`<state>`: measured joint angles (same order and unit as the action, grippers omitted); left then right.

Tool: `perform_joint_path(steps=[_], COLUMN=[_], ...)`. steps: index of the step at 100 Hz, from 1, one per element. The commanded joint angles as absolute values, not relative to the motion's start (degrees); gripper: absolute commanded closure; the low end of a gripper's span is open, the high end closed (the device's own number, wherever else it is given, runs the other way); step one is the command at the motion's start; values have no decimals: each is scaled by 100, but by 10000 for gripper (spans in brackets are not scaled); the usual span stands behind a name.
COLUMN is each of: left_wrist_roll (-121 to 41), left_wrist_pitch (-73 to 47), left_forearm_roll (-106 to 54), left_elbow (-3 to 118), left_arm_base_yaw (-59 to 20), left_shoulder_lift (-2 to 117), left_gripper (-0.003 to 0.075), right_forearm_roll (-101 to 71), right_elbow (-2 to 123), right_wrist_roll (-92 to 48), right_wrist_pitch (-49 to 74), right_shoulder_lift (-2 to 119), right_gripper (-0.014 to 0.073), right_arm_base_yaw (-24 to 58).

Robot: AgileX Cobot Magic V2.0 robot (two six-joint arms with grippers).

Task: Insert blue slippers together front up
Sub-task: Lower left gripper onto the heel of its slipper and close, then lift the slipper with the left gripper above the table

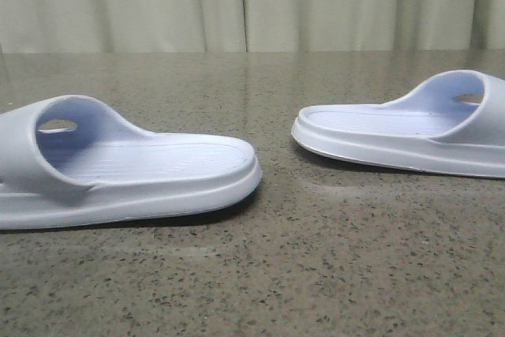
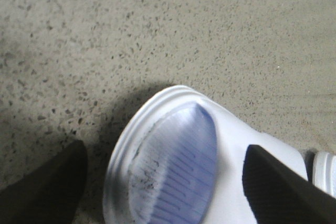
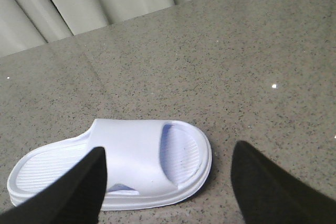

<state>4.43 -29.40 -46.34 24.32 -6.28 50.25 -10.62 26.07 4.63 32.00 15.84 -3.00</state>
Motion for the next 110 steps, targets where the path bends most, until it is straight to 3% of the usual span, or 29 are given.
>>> perform_joint_path(steps=[1,27,60,100,110], left_wrist_roll=[491,491,491,491,461], left_wrist_pitch=[-2719,-2719,-2669,-2497,-2401], left_forearm_roll=[-4892,-5003,-5017,-5319,-5505], left_elbow=[2531,2520,2483,2125,2125], left_arm_base_yaw=[-615,-615,-615,-615,-615], left_shoulder_lift=[5016,5016,5016,5016,5016], left_gripper=[223,290,510,703,703], right_forearm_roll=[-1083,-1083,-1083,-1083,-1083], right_elbow=[2804,2804,2804,2804,2804], right_wrist_roll=[470,470,470,470,470], right_wrist_pitch=[2783,2858,2858,2862,2862], right_shoulder_lift=[1694,1694,1694,1694,1694], right_gripper=[159,159,159,159,159], right_arm_base_yaw=[-304,-304,-304,-304,-304])
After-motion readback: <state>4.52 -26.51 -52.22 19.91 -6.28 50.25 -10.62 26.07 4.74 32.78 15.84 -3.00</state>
